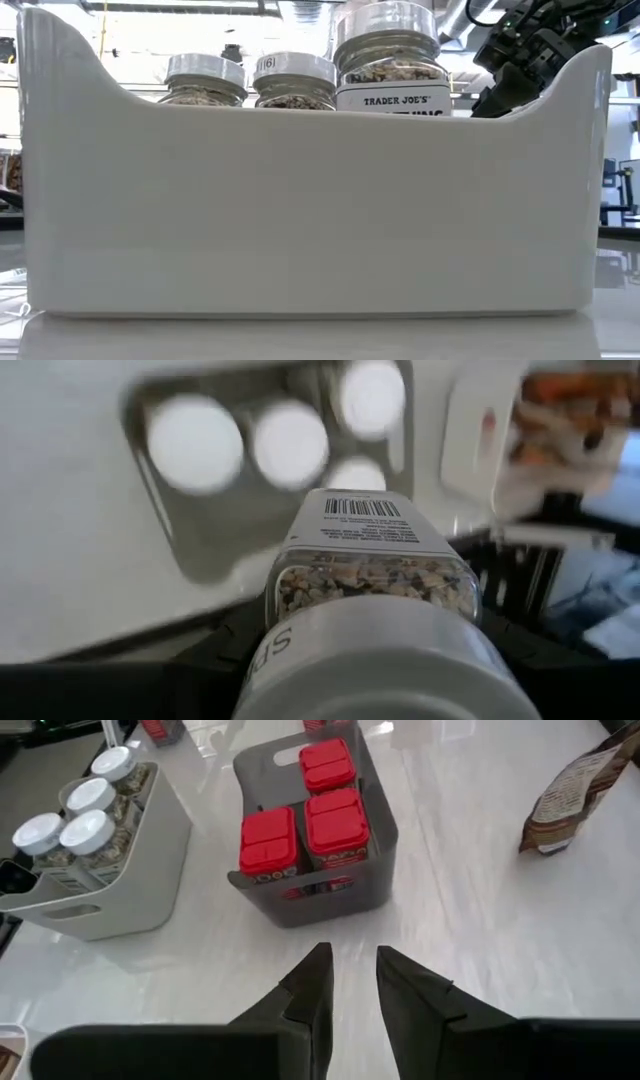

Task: Sort spices by type
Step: Put the white seasoning bottle into the gray bin

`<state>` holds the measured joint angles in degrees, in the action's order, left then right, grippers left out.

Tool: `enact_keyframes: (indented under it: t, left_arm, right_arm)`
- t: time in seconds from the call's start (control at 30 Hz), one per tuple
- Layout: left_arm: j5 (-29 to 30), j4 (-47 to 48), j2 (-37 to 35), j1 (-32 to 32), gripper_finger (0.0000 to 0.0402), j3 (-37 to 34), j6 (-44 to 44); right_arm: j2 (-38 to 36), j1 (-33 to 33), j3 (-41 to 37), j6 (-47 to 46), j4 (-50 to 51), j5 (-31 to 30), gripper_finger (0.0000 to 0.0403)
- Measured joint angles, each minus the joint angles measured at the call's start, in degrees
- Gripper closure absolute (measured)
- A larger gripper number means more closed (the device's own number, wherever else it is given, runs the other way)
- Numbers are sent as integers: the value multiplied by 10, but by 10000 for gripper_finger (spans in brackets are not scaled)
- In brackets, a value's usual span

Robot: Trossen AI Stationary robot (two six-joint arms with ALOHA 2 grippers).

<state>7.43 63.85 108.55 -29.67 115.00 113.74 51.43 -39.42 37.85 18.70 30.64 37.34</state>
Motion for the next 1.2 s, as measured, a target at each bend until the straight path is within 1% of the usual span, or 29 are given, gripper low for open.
enact_keyframes:
  t: [0.13, 0.37, 0.53, 0.8, 1.2]
  left_arm:
    - [-27, 5, 27, -13, 210, 26, 3]
    - [-72, 12, 79, -18, 210, 26, 22]
    - [-72, 14, 108, -18, 210, 26, 27]
    - [-72, 16, 159, -17, 210, 25, 51]
    - [-61, 11, 191, -15, 192, 19, 76]
  right_arm:
    - [0, 0, 0, -1, -3, 0, 295]
    - [0, -1, 0, -17, -3, -1, 295]
    - [0, -1, 0, -37, -3, -2, 295]
    - [0, -1, 0, -38, -2, -3, 295]
    - [0, -1, 0, -38, -2, -4, 295]
